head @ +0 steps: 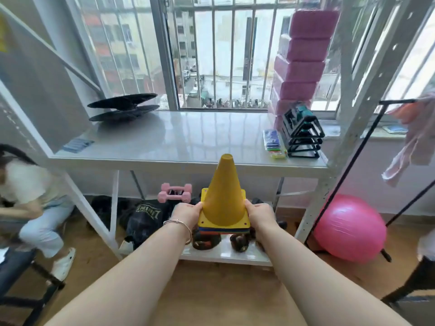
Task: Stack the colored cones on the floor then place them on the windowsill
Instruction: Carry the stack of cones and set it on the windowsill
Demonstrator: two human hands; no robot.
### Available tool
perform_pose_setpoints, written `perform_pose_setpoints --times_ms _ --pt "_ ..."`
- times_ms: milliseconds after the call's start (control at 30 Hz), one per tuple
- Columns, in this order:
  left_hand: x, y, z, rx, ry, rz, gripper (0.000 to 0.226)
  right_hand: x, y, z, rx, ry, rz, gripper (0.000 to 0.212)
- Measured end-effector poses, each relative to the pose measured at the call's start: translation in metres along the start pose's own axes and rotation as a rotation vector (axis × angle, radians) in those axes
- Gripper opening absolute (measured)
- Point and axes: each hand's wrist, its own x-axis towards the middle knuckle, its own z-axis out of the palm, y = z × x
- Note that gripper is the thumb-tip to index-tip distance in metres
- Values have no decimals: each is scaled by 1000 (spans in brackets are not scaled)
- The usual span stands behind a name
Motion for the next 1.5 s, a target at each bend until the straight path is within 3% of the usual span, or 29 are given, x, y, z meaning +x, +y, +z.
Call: perform_pose_setpoints --times_ms 167,267,433,600,1033,1267,1500 --pt "11 42 -24 -107 9 48 30 5 -37 16 27 74 -23 54" --pt "26 53 -30 -71 -55 13 63 12 -50 22 58 94 -20 61" --pt "79 75 -27 -79 -46 -1 63 34 -74 24 86 144 -111 55" --pt "113 108 -22 -130 -85 4 41 68 -112 16 26 128 -177 48" --pt "119 220 -3 -254 65 13 22 195 -191 2 260 -87 -128 21" --pt "165 242 11 -246 110 13 22 238 -212 3 313 -109 -116 33" --pt "233 253 30 -224 91 12 21 287 -223 15 308 -66 -83 27"
